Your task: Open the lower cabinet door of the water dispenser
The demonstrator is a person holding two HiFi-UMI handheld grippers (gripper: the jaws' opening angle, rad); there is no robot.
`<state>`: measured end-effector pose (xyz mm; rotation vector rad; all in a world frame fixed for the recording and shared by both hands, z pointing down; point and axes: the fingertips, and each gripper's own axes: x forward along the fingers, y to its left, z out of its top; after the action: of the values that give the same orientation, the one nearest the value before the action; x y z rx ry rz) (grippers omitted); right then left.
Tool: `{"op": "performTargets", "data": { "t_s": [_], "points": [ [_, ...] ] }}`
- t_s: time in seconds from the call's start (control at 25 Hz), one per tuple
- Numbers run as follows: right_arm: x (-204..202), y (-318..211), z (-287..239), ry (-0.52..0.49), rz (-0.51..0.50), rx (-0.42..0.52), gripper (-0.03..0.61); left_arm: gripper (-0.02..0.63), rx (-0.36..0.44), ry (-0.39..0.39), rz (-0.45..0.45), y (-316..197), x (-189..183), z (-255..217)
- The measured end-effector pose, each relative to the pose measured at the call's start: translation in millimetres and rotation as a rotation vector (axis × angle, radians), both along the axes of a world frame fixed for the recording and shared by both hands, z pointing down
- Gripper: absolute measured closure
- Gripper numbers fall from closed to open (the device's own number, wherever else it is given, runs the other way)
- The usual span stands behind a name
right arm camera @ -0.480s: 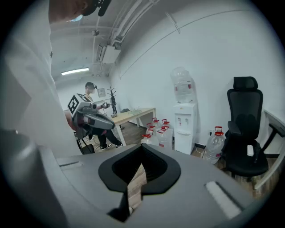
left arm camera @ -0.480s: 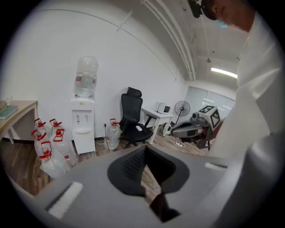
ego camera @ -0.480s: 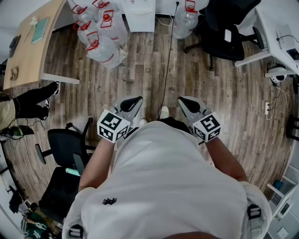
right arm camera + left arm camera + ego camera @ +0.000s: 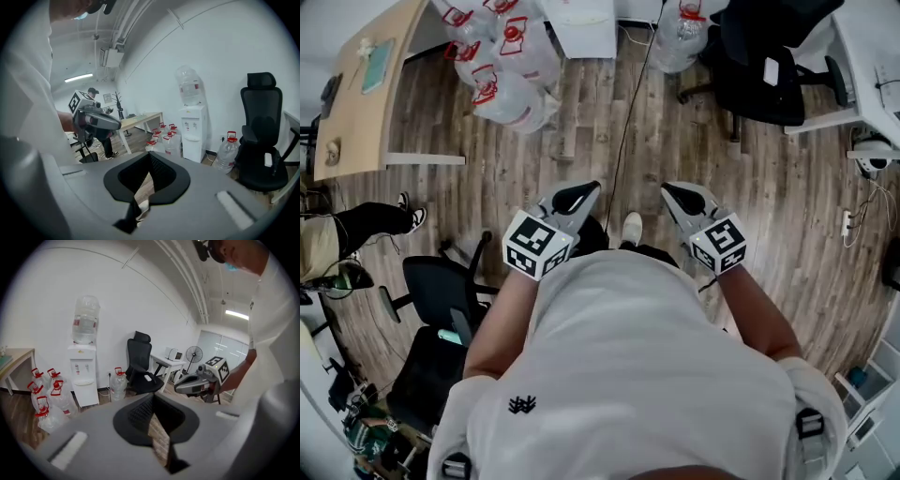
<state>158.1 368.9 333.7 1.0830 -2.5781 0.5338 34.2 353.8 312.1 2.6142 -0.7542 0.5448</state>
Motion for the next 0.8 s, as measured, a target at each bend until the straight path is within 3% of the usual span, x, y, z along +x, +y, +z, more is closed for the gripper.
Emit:
{"op": "performTargets", "data": {
  "t_s": [0.32,0.56,0.8],
  "points": [
    [-1,-85,25,-0.013,0.061,-0.073,0.566,0.558,-0.047,0.019,0.041,-92,-9,25],
    [-16,-178,40,0.079,0.094,-0.091,0.525,0.558,-0.059,0.024,0.113,-193,-23,38],
    [-28,-273,78,0.130,0.109,-0.120,0.512,0.557,-0.057,-0.027,0.196,-281,-30,67]
  ]
}}
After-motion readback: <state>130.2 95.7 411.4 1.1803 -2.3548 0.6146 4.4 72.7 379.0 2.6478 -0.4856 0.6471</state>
